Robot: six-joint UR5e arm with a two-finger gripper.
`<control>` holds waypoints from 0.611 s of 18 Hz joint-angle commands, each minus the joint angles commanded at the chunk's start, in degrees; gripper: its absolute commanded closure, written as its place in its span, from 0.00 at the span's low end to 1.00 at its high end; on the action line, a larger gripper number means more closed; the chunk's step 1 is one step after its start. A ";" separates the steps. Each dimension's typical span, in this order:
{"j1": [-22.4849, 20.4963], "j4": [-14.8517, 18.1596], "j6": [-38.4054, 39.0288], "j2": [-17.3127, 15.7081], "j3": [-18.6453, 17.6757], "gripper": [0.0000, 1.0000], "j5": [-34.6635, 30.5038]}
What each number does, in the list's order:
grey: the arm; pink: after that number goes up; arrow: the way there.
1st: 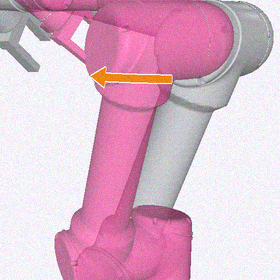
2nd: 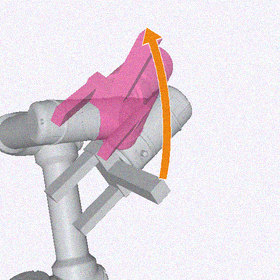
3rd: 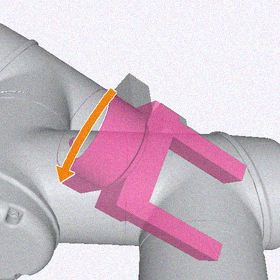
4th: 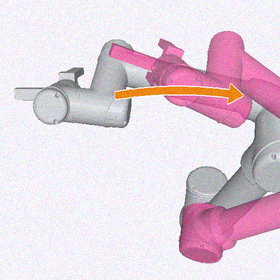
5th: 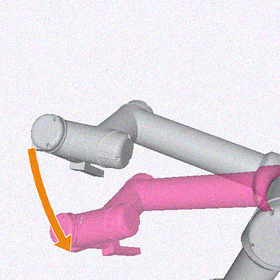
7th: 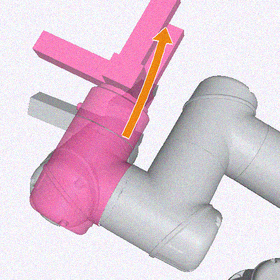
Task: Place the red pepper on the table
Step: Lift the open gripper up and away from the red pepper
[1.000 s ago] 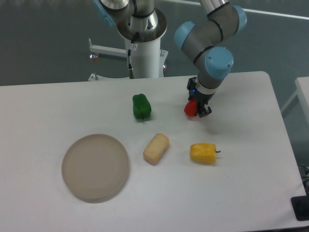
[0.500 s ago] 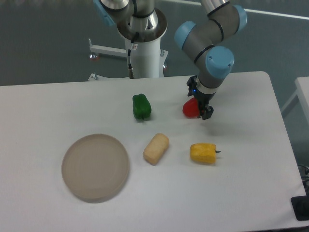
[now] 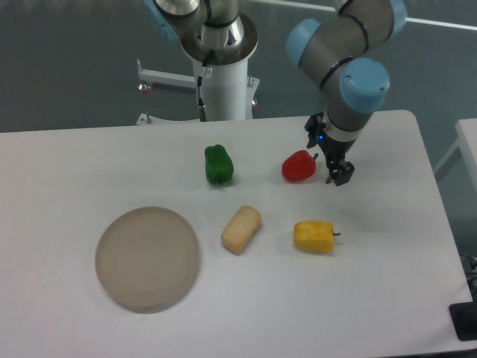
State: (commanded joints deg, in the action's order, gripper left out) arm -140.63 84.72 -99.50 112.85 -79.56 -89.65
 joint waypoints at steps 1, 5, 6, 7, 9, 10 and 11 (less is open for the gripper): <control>0.70 0.09 0.18 0.35 1.41 0.00 0.09; 1.67 -0.52 0.27 0.88 4.23 0.00 0.70; 1.85 -0.69 0.36 1.23 4.84 0.00 0.88; 2.20 -0.70 0.80 1.85 5.98 0.00 0.97; 3.69 -0.70 1.15 3.16 8.79 0.00 0.97; 3.87 -0.70 1.15 3.69 9.68 0.00 0.88; 3.96 -0.61 1.24 3.78 9.60 0.00 0.88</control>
State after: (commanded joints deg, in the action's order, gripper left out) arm -136.67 84.11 -98.26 116.63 -69.96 -88.77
